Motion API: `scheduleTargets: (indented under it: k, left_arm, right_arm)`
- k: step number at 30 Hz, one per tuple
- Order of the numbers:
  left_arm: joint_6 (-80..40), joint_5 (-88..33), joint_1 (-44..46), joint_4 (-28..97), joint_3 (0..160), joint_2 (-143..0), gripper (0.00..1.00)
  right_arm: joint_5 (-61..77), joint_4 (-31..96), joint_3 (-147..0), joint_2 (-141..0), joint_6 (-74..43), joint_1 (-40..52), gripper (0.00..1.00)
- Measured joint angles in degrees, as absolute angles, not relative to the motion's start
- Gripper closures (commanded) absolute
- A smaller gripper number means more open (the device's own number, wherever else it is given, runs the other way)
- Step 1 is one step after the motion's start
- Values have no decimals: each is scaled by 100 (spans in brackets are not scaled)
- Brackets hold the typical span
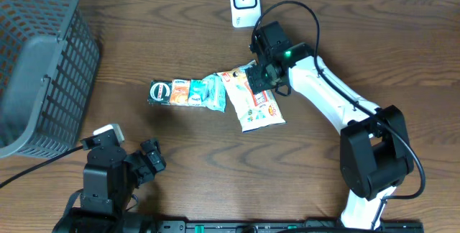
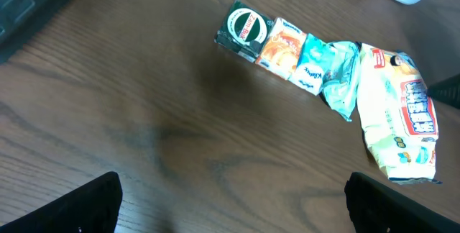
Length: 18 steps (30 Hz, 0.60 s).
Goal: Scan the item barcode
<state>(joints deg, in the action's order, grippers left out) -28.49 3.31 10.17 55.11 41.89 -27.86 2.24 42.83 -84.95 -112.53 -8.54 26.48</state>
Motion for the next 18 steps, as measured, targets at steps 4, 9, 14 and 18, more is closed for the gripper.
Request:
scheduleTargets:
  k: [4, 9, 14, 18]
  left_arm:
    - [-2849, 331, 1017, 5511, 4189, -2786, 2]
    - [-2849, 331, 1017, 5511, 4189, -2786, 2]
    - [-2849, 331, 1020, 5511, 4189, -2786, 2]
    - [-2851, 331, 1017, 5511, 4189, -2786, 2]
  right_arm:
    - [451, 4248, -8440, -11358, -856, 2661, 32]
    - [572, 4250, -8381, -11557, -856, 2749, 34]
    - [556, 4244, -8377, -11705, -856, 2926, 38]
    - [528, 4230, -8377, -11782, -856, 2945, 53]
